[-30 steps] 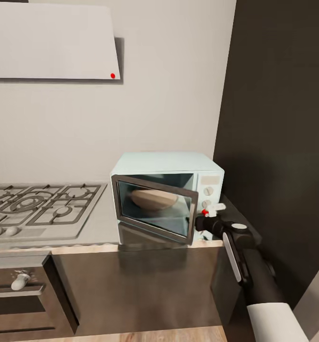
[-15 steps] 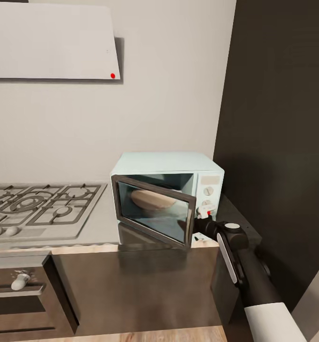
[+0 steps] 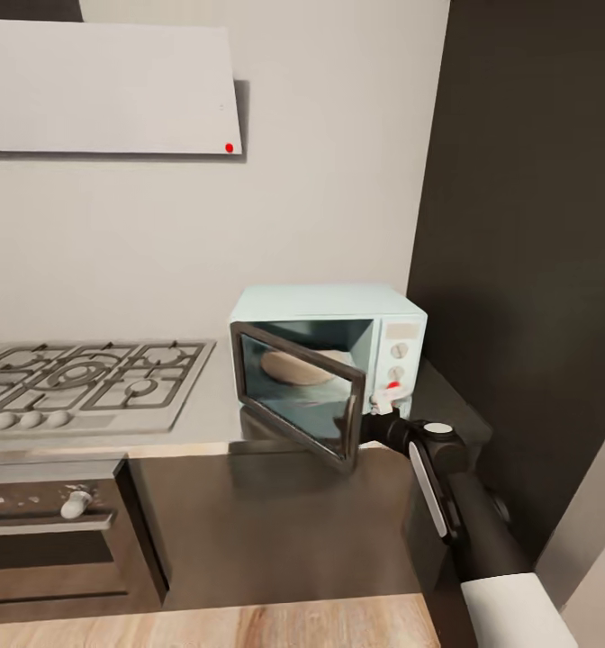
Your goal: In the kitchen, take the popcorn bag from the countertop, put it into the microwave, and heat it until the popcorn is cooked so the cooked popcorn ends up inside the bag.
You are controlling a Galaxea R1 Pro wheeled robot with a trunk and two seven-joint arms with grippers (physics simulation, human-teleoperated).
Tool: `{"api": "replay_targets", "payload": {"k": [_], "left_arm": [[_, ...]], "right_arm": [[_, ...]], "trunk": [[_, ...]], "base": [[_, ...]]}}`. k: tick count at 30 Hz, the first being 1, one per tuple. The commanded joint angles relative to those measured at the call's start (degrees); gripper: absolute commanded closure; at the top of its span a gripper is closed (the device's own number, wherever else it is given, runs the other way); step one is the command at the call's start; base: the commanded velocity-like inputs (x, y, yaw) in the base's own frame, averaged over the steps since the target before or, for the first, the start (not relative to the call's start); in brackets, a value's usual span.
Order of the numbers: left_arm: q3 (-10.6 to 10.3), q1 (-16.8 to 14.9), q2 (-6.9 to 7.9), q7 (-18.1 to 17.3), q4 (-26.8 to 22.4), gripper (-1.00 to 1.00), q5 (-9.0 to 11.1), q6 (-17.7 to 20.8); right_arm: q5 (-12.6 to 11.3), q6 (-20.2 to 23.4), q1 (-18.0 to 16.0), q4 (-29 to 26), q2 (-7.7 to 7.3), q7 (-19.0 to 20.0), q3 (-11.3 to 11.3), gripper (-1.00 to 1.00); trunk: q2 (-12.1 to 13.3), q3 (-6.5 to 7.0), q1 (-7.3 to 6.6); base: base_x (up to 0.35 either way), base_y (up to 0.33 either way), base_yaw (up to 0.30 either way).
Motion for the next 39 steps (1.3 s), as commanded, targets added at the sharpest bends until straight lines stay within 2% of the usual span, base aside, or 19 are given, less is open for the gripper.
{"api": "replay_targets", "payload": {"k": [1,12,16,18,33,36,39], "left_arm": [[0.1,0.0,0.00,-0.1,-0.1,-1.00,0.4,-0.1],[0.2,0.0,0.05,-0.1,-0.1,-1.00,0.5,-0.1],[0.2,0.0,0.05,-0.1,-0.1,-1.00,0.5,-0.1],[0.2,0.0,0.05,-0.1,-0.1,-1.00,0.5,-0.1],[0.2,0.0,0.05,-0.1,-0.1,-1.00,0.5,-0.1],[0.2,0.0,0.05,-0.1,-0.1,-1.00,0.5,-0.1],[0.2,0.0,0.05,-0.1,-0.1,-1.00,0.5,-0.1]], "right_arm": [[0.4,0.2,0.0,0.0,0.09,0.5,0.0,-1.00],[0.3,0.2,0.0,0.5,0.37,0.9,0.1,-1.00],[0.2,0.3,0.0,0.6,0.37,5.0,0.0,-1.00],[0.2,0.3,0.0,0.7,0.37,5.8,0.0,-1.00],[0.2,0.3,0.0,0.7,0.37,6.4,0.0,-1.00],[0.1,0.3,0.0,0.8,0.37,8.5,0.1,-1.00],[0.1,0.2,0.0,1.1,0.44,12.3,0.0,-1.00]], "trunk": [[0.0,-0.05,-0.02],[0.0,-0.05,-0.02],[0.0,-0.05,-0.02],[0.0,-0.05,-0.02],[0.0,-0.05,-0.02],[0.0,-0.05,-0.02],[0.0,-0.05,-0.02]], "base": [[-0.207,0.175,0.000],[-0.182,0.176,0.000],[-0.161,0.157,0.000],[-0.144,0.144,0.000],[-0.078,0.079,0.000],[0.000,0.000,0.000],[0.000,0.000,0.000]]}}
